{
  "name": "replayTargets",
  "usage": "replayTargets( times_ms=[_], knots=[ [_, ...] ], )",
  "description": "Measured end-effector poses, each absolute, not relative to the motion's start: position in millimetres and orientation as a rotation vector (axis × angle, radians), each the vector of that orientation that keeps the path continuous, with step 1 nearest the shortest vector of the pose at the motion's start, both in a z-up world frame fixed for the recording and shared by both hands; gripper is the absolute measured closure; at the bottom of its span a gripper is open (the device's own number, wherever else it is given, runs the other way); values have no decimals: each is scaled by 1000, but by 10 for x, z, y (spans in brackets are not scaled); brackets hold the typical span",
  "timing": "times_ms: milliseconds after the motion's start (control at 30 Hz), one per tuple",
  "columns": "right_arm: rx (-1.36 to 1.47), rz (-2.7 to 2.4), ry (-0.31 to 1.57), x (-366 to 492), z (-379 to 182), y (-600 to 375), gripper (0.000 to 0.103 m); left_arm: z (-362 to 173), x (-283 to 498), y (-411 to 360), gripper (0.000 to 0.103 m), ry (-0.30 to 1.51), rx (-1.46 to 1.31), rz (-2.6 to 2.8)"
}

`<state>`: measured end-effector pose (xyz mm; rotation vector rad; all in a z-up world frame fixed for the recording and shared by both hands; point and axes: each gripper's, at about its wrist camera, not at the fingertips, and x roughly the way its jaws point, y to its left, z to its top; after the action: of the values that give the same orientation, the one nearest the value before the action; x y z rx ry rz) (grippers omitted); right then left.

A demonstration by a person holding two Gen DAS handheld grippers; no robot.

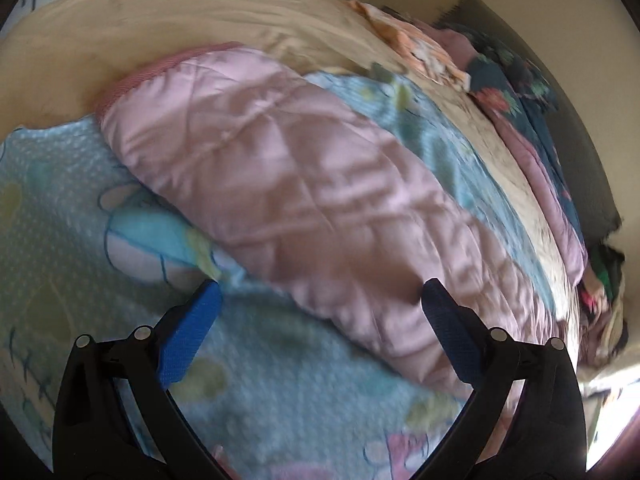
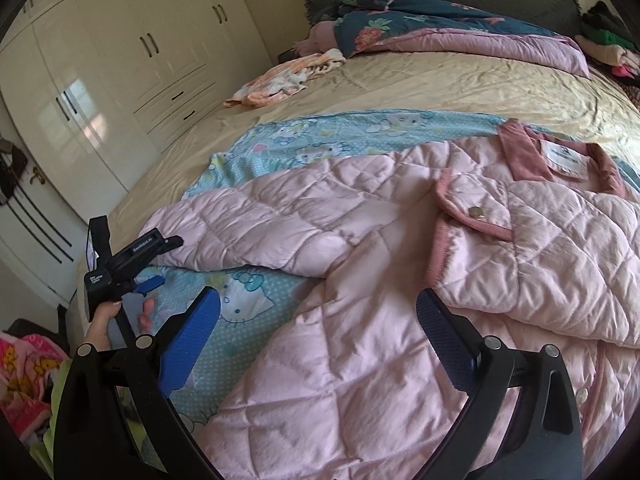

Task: Fold large clothes
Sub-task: 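Grasp the other sleeve cuff with the left tool and lift it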

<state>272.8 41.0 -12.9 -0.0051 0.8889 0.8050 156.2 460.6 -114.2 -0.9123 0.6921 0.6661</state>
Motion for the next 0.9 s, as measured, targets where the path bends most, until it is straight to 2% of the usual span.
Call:
replayTargets(
  times_ms=[267,300,333,433,500,600,900],
  knots=[
    [80,788,898,2771,-56,183,5,-1083,1684,4965,12,693,-947,779],
    [80,783,891,2770,-28,145,5,-1061,1676,4983,22,688,-951,789],
    [80,779,886,2770,-5,120,5,-1013,1654,4989,40,677,-940,806],
    [115,767,874,2774,73,10,5,-874,1560,4968,75,597,-927,778],
    [148,764,863,2771,137,-85,5,-755,1520,4908,84,556,-914,745],
    [168,756,843,2753,221,-193,5,-470,1503,4765,89,516,-870,705],
    [237,718,806,2668,406,-617,5,523,1607,4098,93,403,-693,565]
  ],
)
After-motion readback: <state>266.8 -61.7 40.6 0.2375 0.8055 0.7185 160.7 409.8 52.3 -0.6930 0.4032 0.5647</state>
